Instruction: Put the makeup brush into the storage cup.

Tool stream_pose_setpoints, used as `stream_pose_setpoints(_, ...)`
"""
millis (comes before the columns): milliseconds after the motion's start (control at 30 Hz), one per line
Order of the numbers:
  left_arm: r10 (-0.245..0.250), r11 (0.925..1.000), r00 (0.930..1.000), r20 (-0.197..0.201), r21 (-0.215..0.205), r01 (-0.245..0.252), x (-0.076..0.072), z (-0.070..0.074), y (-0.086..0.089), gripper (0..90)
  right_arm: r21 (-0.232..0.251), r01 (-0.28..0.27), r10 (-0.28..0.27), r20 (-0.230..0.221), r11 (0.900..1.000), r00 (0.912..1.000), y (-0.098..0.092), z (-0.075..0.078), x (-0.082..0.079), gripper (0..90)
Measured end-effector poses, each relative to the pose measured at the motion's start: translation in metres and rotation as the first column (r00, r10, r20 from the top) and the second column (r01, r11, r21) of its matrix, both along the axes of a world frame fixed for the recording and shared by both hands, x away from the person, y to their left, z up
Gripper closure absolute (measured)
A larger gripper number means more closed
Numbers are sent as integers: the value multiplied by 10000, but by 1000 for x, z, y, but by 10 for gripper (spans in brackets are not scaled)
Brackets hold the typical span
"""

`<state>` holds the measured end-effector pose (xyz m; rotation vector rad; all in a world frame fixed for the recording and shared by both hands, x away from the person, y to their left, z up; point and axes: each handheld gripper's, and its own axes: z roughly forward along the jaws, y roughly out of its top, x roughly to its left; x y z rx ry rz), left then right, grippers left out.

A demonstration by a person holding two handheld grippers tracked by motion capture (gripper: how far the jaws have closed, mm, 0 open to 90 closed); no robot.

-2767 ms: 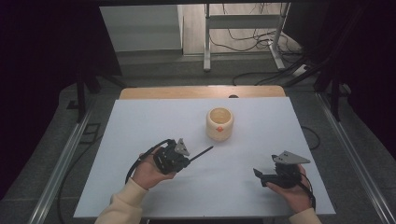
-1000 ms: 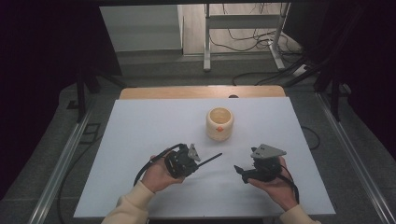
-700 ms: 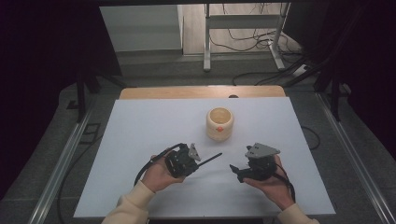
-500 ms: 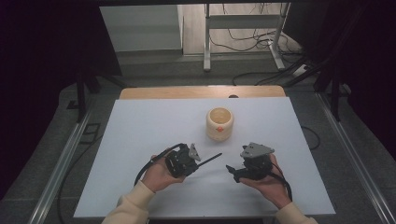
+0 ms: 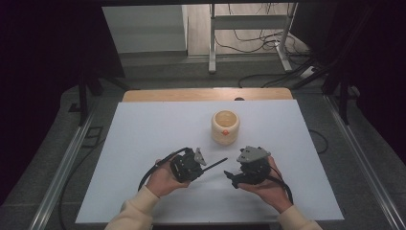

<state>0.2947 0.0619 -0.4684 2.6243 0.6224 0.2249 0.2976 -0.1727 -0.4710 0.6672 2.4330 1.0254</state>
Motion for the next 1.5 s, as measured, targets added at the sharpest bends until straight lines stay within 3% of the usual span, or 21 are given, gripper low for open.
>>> stream_pose_setpoints(267,-87,9999,9998,-156,68,88,3,-3,-3,839,-252,-148,150,108,9996,9998,9,-1,1,90)
stream_pose_setpoints(500,-179,9998,9995,-242,82,181,4,-5,-6,839,-563,-584,597,216,9967,9980,22,-5,-1,112)
stream_pose_setpoints(933,-407,9991,9981,-452,125,413,4,-7,-9,839,-1501,-1254,1316,325,9807,9908,42,-17,-2,202)
stream_pose_setpoints(1033,-413,9991,9982,-446,97,418,4,-7,-10,839,-1728,-1615,1708,403,9716,9845,47,-20,-3,246)
stream_pose_setpoints(1200,-407,9992,9979,-514,12,408,3,-7,-10,839,-1908,-1812,1932,460,9648,9801,53,-23,-6,372)
stream_pose_setpoints(1233,-274,9995,9981,-560,-173,265,2,-8,-11,838,-2015,-1843,1972,458,9620,9793,55,-24,-6,405)
stream_pose_setpoints(1367,-470,9989,9974,-546,-48,468,3,-6,-10,837,-2445,-2027,2184,389,9482,9751,58,-28,-8,507)
stream_pose_setpoints(1500,-531,9984,9971,-544,-210,520,3,-5,-10,836,-2547,-2262,2405,258,9402,9703,59,-29,-8,606)
